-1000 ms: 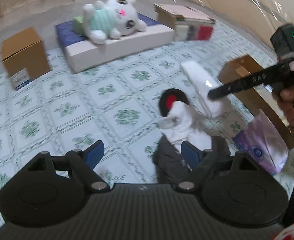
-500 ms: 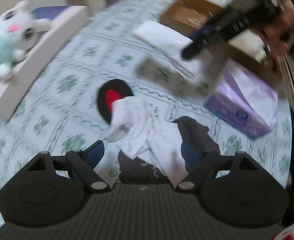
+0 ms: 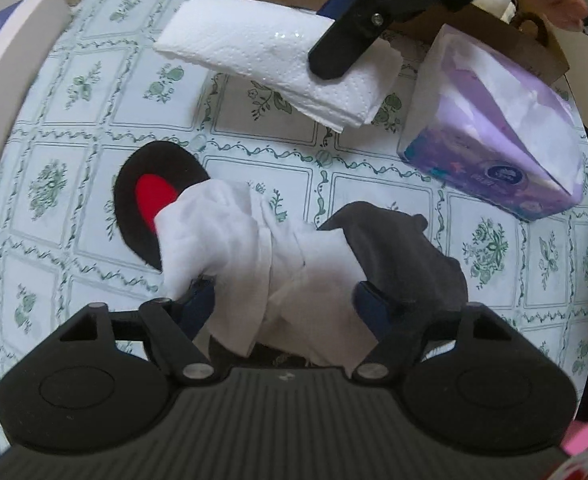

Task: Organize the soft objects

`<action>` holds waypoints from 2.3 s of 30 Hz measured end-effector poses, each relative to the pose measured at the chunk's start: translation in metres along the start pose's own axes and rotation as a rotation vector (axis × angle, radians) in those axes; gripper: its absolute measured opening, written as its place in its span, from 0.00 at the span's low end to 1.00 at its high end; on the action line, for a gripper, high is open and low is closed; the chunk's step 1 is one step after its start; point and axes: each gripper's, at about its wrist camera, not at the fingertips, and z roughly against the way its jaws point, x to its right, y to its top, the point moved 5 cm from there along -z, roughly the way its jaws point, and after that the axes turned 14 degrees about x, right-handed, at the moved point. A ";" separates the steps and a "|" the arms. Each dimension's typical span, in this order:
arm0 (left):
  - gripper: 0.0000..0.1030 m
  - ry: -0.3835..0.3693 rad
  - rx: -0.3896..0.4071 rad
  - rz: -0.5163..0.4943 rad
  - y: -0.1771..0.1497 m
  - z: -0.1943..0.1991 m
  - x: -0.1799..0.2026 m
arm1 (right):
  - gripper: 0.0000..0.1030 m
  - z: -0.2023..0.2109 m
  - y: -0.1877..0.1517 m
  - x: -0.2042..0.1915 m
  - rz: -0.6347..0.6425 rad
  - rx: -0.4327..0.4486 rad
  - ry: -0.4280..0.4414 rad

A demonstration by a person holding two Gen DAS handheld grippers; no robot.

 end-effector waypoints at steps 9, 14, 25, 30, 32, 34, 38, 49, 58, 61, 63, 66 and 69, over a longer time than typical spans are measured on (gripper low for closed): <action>0.33 -0.013 0.020 0.077 0.000 -0.004 -0.015 | 0.30 -0.003 -0.003 0.006 -0.010 -0.001 0.009; 0.14 0.014 0.053 0.132 0.000 0.004 -0.025 | 0.30 -0.001 -0.004 0.007 -0.015 0.002 0.006; 0.11 0.137 0.225 0.310 0.008 0.066 -0.030 | 0.30 0.024 -0.001 -0.007 -0.024 0.040 0.010; 0.11 0.227 0.295 0.379 0.019 0.104 -0.019 | 0.30 0.046 -0.004 -0.021 -0.038 0.066 0.021; 0.11 0.269 0.322 0.411 0.026 0.120 -0.008 | 0.30 0.058 -0.005 -0.027 -0.042 0.081 0.021; 0.11 0.299 0.354 0.443 0.029 0.132 0.003 | 0.30 0.070 -0.008 -0.034 -0.039 0.096 0.020; 0.11 0.381 0.416 0.507 0.033 0.159 0.034 | 0.30 0.097 -0.015 -0.049 -0.037 0.129 0.023; 0.11 0.543 0.575 0.631 0.028 0.196 0.132 | 0.30 0.168 -0.056 -0.074 -0.031 0.219 -0.016; 0.11 0.648 0.637 0.751 0.000 0.183 0.208 | 0.30 0.195 -0.108 -0.090 -0.046 0.268 -0.029; 0.11 0.682 0.653 0.786 -0.007 0.180 0.230 | 0.30 0.201 -0.125 -0.097 -0.046 0.273 -0.026; 0.11 0.689 0.672 0.818 -0.012 0.181 0.241 | 0.30 0.206 -0.138 -0.101 -0.040 0.274 -0.027; 0.11 0.722 0.682 0.840 -0.017 0.181 0.259 | 0.30 0.215 -0.153 -0.103 -0.029 0.278 -0.036; 0.11 0.737 0.684 0.855 -0.021 0.181 0.276 | 0.30 0.224 -0.165 -0.105 -0.009 0.286 -0.047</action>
